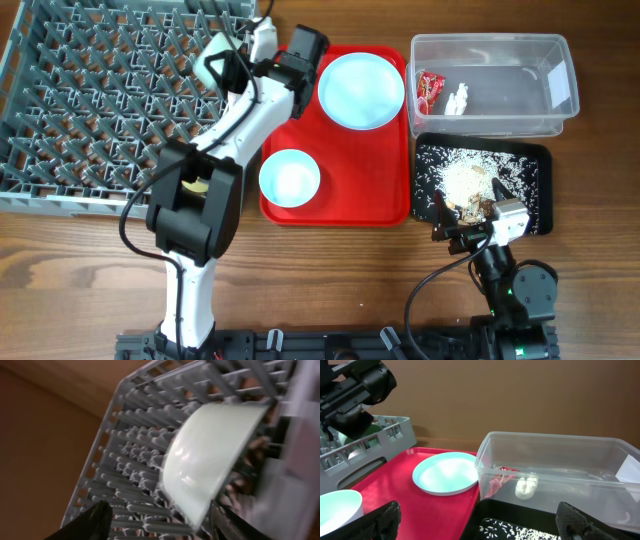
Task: Sort waste into correct bins and load items into the dishwasher rack
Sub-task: 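Reach the left gripper to the light-blue bowl and grasp its rim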
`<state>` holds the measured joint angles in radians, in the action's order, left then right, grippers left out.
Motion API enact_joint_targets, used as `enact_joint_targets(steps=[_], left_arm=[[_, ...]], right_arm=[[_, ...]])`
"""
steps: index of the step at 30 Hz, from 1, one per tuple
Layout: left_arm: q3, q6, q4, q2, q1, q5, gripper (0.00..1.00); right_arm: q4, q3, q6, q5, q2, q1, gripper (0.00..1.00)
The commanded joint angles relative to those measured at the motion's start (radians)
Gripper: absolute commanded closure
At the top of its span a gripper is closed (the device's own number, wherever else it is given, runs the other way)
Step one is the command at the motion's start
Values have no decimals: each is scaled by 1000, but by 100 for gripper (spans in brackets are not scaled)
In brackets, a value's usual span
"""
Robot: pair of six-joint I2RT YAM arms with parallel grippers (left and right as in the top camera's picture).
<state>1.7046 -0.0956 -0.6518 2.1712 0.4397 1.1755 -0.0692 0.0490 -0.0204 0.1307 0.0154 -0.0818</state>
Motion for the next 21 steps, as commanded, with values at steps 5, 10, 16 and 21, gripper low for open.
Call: enact_joint_targets(steps=[5, 10, 16, 21], left_arm=[[3, -96, -98, -150, 53, -270, 20], [3, -213, -250, -260, 63, -616, 25], [2, -293, -460, -298, 63, -1016, 44], [-42, -388, -570, -277, 65, -1146, 48]], right_arm=[[5, -10, 14, 8, -11, 5, 0], [5, -10, 14, 8, -11, 5, 0], [5, -10, 14, 8, -11, 5, 0], [5, -10, 14, 8, -11, 5, 0]])
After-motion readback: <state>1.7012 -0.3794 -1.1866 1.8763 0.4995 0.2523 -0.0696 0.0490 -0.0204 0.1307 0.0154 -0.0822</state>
